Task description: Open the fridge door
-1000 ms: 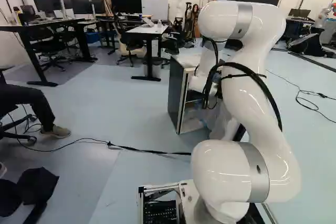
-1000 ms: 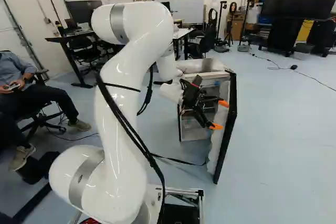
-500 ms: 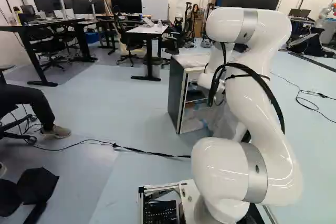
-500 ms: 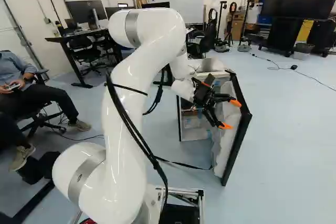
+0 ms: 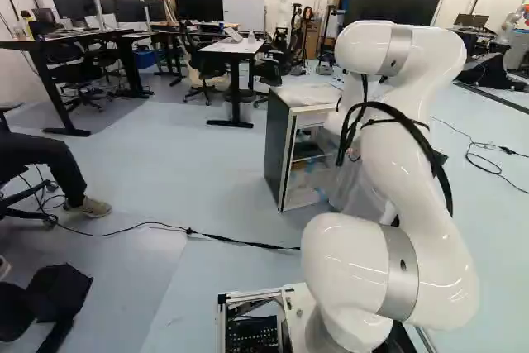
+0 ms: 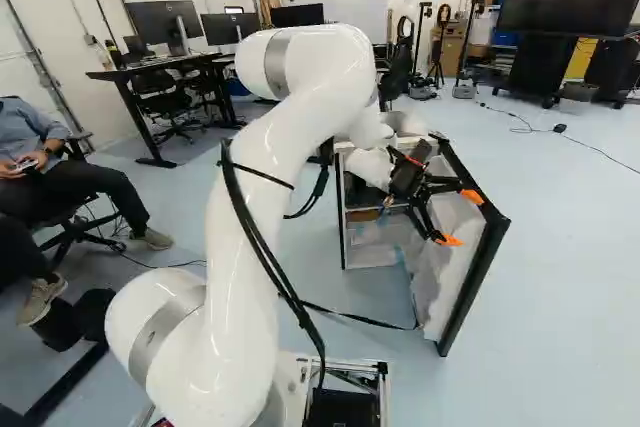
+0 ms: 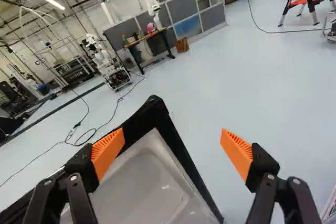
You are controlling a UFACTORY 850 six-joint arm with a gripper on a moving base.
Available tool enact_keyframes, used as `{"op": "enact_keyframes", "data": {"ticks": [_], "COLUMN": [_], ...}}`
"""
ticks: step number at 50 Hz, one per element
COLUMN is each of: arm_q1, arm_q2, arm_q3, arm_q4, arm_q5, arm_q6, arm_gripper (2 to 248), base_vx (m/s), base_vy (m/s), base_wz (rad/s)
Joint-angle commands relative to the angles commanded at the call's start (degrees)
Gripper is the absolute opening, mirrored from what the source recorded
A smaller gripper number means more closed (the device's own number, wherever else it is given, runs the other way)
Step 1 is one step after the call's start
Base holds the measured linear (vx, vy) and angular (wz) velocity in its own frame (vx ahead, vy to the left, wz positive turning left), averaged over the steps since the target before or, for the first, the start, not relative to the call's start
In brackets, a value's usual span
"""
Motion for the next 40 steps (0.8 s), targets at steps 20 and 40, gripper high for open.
{"op": "enact_keyframes", "data": {"ticks": [20,40], "arm_q1": [-1.7,1.7], "arm_q2": [-1.3,1.8], "arm_q3": [-2.7,3.7], "arm_q4": [0.0,-2.9], "arm_q5": [0.0,0.0], "arm_q6": [0.0,0.0], "arm_gripper": [247,247], "base_vx": [0.000,0.000], "base_vy": [0.000,0.000], "base_wz": [0.000,0.000]}}
